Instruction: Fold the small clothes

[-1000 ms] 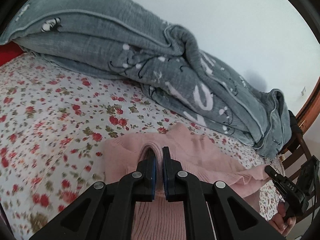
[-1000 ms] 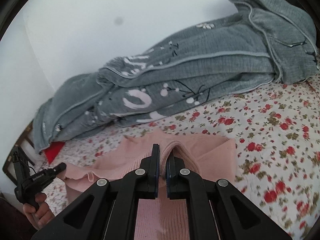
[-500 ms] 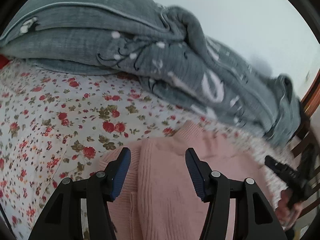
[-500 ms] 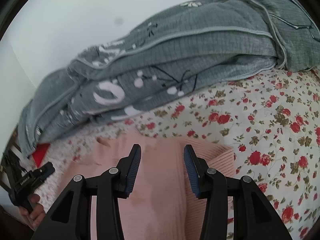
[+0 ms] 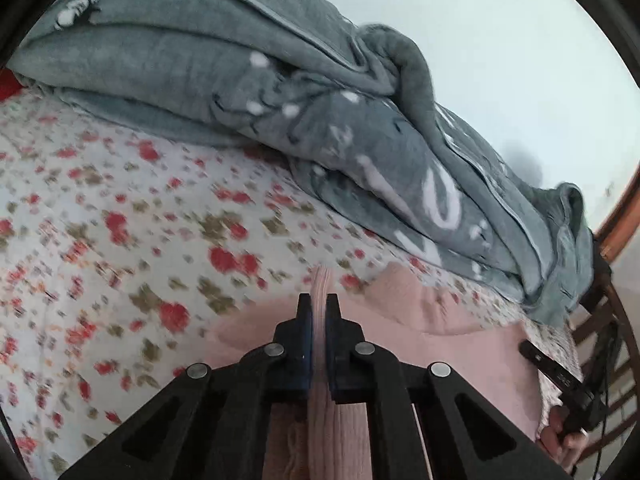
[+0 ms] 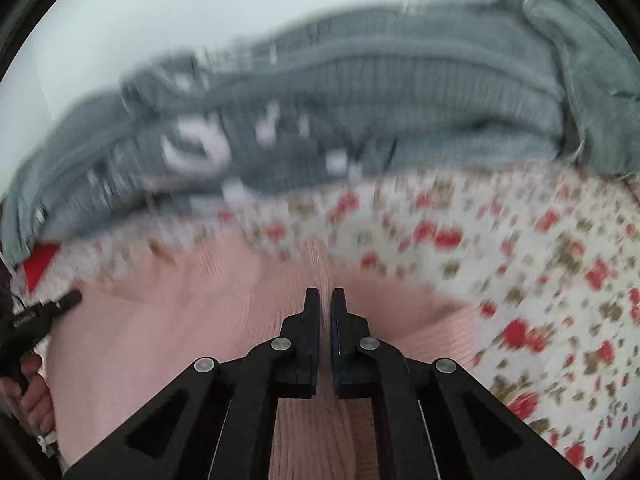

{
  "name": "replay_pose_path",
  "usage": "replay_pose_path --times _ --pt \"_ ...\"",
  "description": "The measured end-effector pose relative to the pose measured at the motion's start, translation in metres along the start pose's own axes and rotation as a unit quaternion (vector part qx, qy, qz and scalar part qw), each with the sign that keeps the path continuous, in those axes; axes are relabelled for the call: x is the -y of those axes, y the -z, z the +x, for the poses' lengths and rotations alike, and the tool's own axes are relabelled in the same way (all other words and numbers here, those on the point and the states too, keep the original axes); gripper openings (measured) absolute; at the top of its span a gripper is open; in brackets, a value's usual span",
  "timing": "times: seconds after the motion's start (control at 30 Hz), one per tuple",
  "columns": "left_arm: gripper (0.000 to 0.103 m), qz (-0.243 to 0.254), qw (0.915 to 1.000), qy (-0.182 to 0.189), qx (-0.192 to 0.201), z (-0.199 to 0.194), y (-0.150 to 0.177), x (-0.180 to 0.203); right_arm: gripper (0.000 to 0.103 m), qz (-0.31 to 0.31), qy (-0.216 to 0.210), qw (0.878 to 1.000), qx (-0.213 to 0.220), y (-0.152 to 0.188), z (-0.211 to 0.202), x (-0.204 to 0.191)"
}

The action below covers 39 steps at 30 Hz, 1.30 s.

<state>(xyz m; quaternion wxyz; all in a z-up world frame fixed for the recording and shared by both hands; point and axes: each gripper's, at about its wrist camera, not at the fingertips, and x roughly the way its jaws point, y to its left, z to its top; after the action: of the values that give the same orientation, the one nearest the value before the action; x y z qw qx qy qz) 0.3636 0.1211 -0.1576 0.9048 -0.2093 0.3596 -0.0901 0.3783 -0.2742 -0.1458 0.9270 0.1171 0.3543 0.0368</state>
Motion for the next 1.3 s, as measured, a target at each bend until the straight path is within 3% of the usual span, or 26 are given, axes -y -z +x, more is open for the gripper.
replay_pose_path --times 0.13,0.27,0.37,0.47,0.5,0.57,0.6,0.67,0.73,0.77,0.83,1.0,1.13,1.23,1.3 --pt "0.007 0.010 0.9978 -0.051 -0.040 0.029 0.008 0.001 0.005 0.002 0.050 0.996 -0.075 0.010 0.036 0.003" --pt "0.010 0.007 0.9980 -0.046 -0.042 0.026 0.004 0.000 0.008 -0.017 0.062 0.996 -0.059 0.010 0.028 -0.004" --pt "0.025 0.052 0.9953 -0.080 -0.016 0.004 -0.003 0.013 0.011 -0.026 0.061 0.997 -0.038 0.002 0.011 -0.010" --pt "0.032 0.082 0.9948 -0.059 0.011 -0.014 -0.008 0.030 0.035 -0.062 0.060 0.996 0.010 -0.008 -0.014 -0.028" --pt "0.032 0.084 0.9958 -0.034 0.005 -0.014 -0.010 0.035 0.037 -0.078 0.055 0.995 0.013 -0.010 -0.015 -0.036" --pt "0.033 0.090 0.9958 0.011 -0.012 -0.005 -0.010 0.041 0.037 -0.099 0.040 0.994 0.002 -0.009 -0.008 -0.049" --pt "0.033 0.099 0.9948 0.012 -0.019 0.003 -0.006 0.044 0.037 -0.108 0.035 0.994 -0.007 -0.006 0.001 -0.053" --pt "0.033 0.126 0.9905 -0.038 -0.041 0.030 0.008 0.043 0.035 -0.122 0.059 0.990 -0.033 0.005 0.025 -0.052" --pt "0.032 0.126 0.9871 -0.055 -0.081 0.052 0.016 0.033 0.021 -0.100 0.081 0.988 -0.080 0.012 0.048 -0.037" --pt "0.032 0.114 0.9900 -0.038 -0.074 0.049 0.012 0.030 0.018 -0.072 0.062 0.993 -0.077 0.008 0.046 -0.027" --pt "0.035 0.100 0.9928 -0.010 -0.065 0.048 0.008 0.023 0.016 -0.040 0.065 0.995 -0.056 0.005 0.041 -0.017" --pt "0.035 0.107 0.9915 -0.017 -0.072 0.053 0.009 0.023 0.016 -0.045 0.078 0.994 -0.063 0.006 0.045 -0.021" --pt "0.035 0.109 0.9915 -0.017 -0.069 0.051 0.009 0.025 0.022 -0.045 0.069 0.995 -0.062 0.005 0.046 -0.020" --pt "0.043 0.108 0.9925 0.001 -0.058 0.045 0.008 0.025 0.036 -0.031 0.046 0.997 -0.049 0.007 0.031 -0.017" --pt "0.049 0.109 0.9929 0.008 -0.046 0.038 0.008 0.025 0.052 -0.032 0.049 0.997 -0.039 0.007 0.018 -0.018"
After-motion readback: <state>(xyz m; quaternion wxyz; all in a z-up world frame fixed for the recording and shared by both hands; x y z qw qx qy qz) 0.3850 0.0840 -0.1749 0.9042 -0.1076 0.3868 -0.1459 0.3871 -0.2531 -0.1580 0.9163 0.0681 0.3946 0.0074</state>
